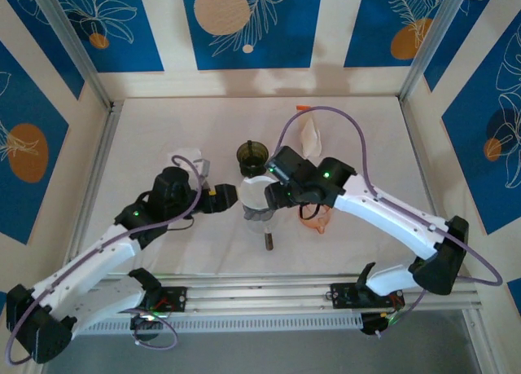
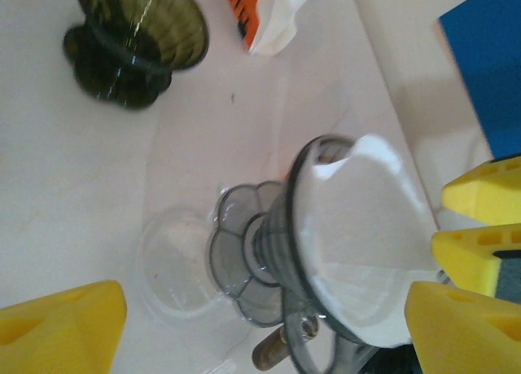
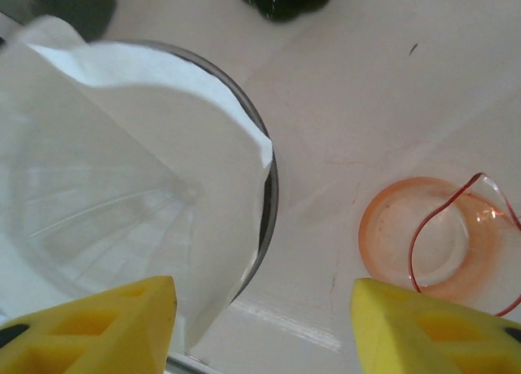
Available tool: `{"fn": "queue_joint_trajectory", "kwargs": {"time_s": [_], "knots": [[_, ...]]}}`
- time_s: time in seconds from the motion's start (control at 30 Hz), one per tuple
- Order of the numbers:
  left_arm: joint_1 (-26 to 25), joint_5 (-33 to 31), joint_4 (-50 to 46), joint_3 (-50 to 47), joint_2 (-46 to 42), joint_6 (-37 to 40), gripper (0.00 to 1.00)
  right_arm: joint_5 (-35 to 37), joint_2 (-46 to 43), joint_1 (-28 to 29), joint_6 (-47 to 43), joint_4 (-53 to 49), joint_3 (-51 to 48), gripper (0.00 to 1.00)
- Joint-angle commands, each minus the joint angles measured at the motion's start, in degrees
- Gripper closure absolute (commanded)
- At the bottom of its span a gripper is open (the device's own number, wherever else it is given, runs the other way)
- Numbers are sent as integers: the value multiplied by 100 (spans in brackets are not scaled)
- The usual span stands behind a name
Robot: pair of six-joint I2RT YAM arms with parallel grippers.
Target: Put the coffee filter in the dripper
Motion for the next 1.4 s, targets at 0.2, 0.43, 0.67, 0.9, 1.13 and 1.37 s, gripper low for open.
{"fn": "queue_joint_trajectory", "kwargs": {"time_s": [0.2,0.43,0.67,0.9,1.13,1.37], "knots": [[-3,-530,-575,116,-869,578,2,268,-1258,235,267,438,-722,40],[-3,-869,-870,-619,-1579,431,0,113,-2462,681,344,1302,-2358,41],[-3,-1056,-830,-1120,-2117,135,0,280,-2983,910,704,1941,-3605,41],[2,-892,-759,-1485,-2137,-127,0,-9,-3011,1215,472,2896,-4378,42],[-4,-927,-606,-1708,-2175,-286,0,494,-2943,1764,351,4195,-5189,40],[-8,-875,-459,-1831,-2041,-377,0,786,-2619,1992,177,5249,-5574,40]]}}
